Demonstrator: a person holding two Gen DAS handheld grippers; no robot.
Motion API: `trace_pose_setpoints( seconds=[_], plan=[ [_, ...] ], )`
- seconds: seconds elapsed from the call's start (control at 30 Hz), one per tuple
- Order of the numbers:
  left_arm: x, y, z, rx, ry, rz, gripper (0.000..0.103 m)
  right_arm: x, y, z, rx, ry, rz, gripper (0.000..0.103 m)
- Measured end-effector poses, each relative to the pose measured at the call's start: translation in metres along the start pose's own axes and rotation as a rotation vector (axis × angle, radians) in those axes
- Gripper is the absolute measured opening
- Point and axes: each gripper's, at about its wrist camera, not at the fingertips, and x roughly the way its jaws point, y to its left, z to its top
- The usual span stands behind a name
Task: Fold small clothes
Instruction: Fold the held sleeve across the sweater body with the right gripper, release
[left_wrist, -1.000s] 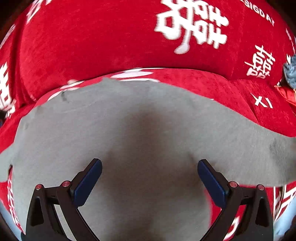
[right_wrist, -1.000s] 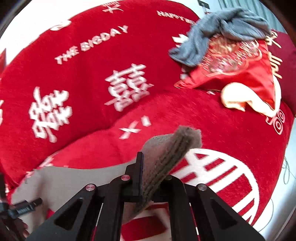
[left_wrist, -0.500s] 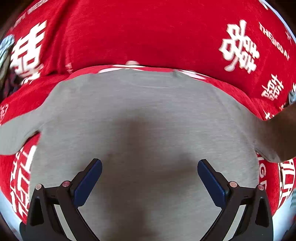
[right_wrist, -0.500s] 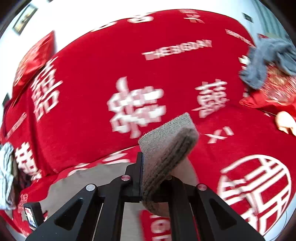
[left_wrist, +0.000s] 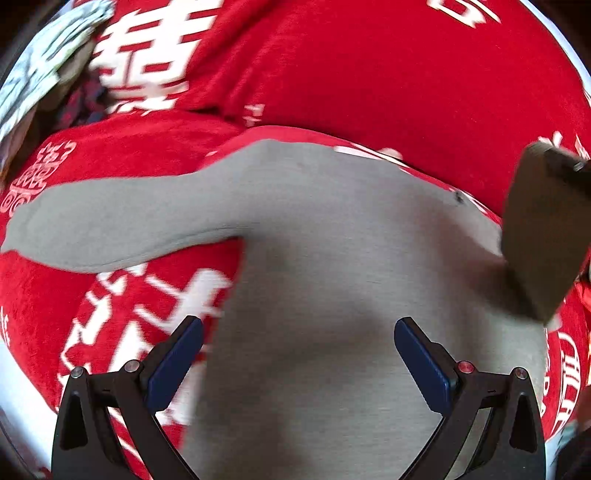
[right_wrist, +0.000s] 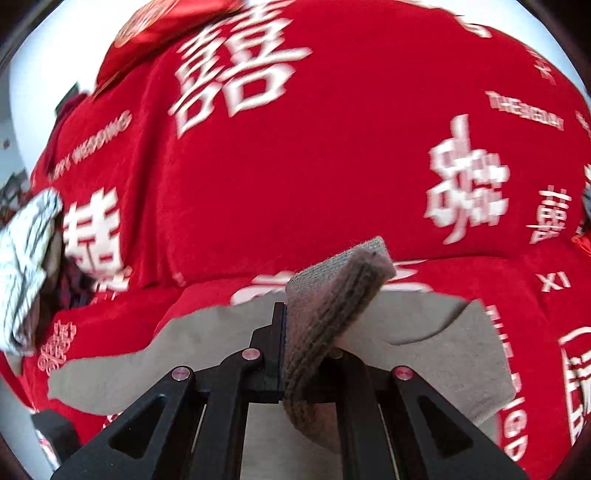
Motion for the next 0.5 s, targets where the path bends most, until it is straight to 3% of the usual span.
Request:
trace_pose_setpoints(
  seconds=[0.13, 0.3, 0.43, 0.5],
  plan=[
    [0.004, 0.033, -0.003, -0.066, 0.005, 0.000, 0.103, 0.035, 0.042, -0.024, -0.063, 0.074, 0.011, 0.006],
    [0.009, 0.056, -0.008, -0.103, 0.017, -0.004, 0.103, 0.070, 0.067, -0.050, -0.105, 0.155, 0.011, 0.006],
    [0.009, 0.064, -0.009, -0.134, 0.016, -0.021, 0.103, 0.090, 0.073, -0.068, -0.133, 0.282, 0.102, 0.013],
    [0.005, 0.064, -0.009, -0.145, 0.014, -0.027, 0.103, 0.087, 0.072, -0.069, -0.154, 0.299, 0.145, 0.021]
  ],
)
